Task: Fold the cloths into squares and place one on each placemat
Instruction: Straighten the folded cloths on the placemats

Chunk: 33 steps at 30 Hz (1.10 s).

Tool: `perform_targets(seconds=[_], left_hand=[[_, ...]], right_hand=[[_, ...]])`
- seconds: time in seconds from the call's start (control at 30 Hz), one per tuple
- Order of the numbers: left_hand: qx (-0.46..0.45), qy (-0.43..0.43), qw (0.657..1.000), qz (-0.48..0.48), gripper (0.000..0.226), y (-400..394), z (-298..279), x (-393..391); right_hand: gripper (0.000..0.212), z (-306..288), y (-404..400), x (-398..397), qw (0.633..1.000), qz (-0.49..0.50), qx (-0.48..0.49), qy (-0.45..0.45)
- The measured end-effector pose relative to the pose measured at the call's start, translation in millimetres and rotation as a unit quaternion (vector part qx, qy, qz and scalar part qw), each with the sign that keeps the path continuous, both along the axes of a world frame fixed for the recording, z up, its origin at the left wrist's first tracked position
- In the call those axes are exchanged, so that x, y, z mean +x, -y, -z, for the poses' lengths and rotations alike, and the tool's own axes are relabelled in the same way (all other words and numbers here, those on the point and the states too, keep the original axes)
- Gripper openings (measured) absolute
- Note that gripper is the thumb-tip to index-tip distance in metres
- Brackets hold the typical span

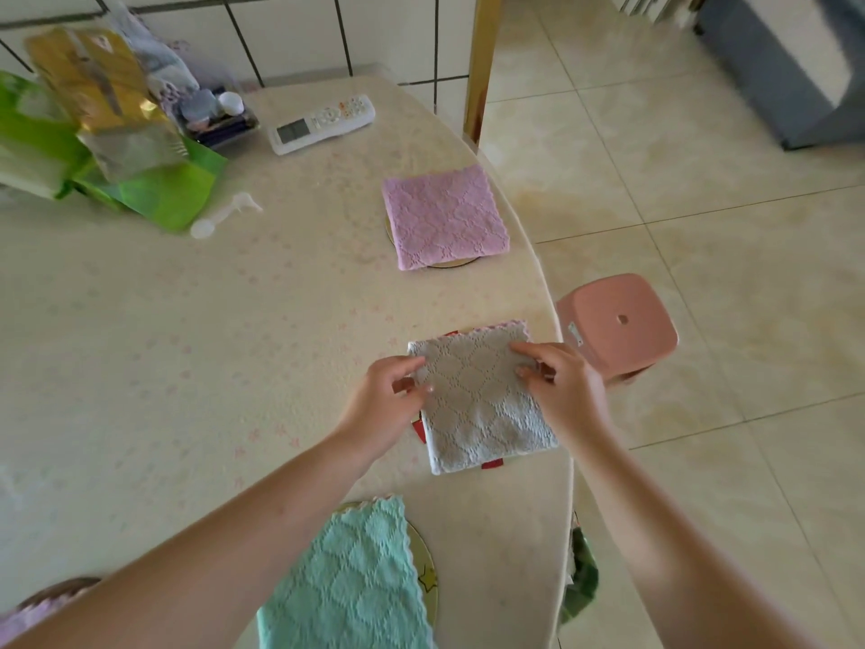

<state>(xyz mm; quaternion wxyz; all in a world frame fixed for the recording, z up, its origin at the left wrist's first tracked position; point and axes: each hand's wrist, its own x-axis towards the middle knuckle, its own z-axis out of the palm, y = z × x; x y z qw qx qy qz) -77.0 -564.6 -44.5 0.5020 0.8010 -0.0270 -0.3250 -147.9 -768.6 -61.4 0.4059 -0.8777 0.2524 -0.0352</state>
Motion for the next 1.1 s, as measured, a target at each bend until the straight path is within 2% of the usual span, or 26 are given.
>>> perform_targets(seconds=[0.1, 0.17, 0.2, 0.27, 0.33, 0.37, 0.57, 0.63, 0.67, 0.77, 0.8, 0.87, 0.97, 1.1], left_hand=[[0.033, 0.038, 0.998, 0.035, 0.046, 0, 0, 0], [0.116, 0.145, 0.978, 0.090, 0.054, -3, -4, -5], [0.174, 0.224, 0.949, 0.141, 0.059, -4, -7, -8], [0.261, 0.341, 0.862, 0.269, 0.071, -2, -7, -16], [0.325, 0.358, 0.795, 0.366, 0.080, 2, -1, -24], [0.347, 0.348, 0.783, 0.381, 0.082, 3, 6, -26], [0.370, 0.331, 0.773, 0.395, 0.085, -3, 19, -23], [0.360, 0.315, 0.782, 0.399, 0.085, -5, 12, -19], [0.342, 0.298, 0.801, 0.391, 0.084, -8, 6, -19], [0.235, 0.251, 0.897, 0.278, 0.068, -35, -15, -30], [0.200, 0.235, 0.924, 0.226, 0.060, -52, -21, -37], [0.160, 0.197, 0.957, 0.138, 0.046, -91, -30, -57], [0.137, 0.146, 0.979, 0.035, 0.029, -142, -34, -91], [0.125, 0.113, 0.983, -0.077, 0.034, -180, -34, -136]], right_hand=[[0.034, 0, -2, 1, 1.000, 0.005, -0.013, -0.001], [0.035, 0, -6, -2, 0.997, 0.007, -0.072, 0.001], [0.037, 0, -9, -4, 0.991, -0.010, -0.130, 0.008], [0.044, 2, -21, -9, 0.966, -0.095, -0.241, 0.005], [0.051, 10, -34, -11, 0.936, -0.183, -0.299, -0.034], [0.054, 13, -37, -12, 0.926, -0.205, -0.313, -0.056], [0.069, 14, -26, -12, 0.927, -0.200, -0.290, -0.127], [0.069, 9, -27, -10, 0.925, -0.200, -0.288, -0.147], [0.068, 6, -29, -10, 0.924, -0.202, -0.287, -0.152], [0.062, -6, -39, -23, 0.931, -0.212, -0.275, -0.110], [0.058, -11, -46, -33, 0.943, -0.210, -0.249, -0.069], [0.046, -18, -65, -59, 0.970, -0.188, -0.152, 0.006], [0.027, -18, -94, -99, 0.986, -0.169, -0.001, -0.018], [0.031, -1, -135, -133, 0.977, -0.163, 0.123, -0.057]])
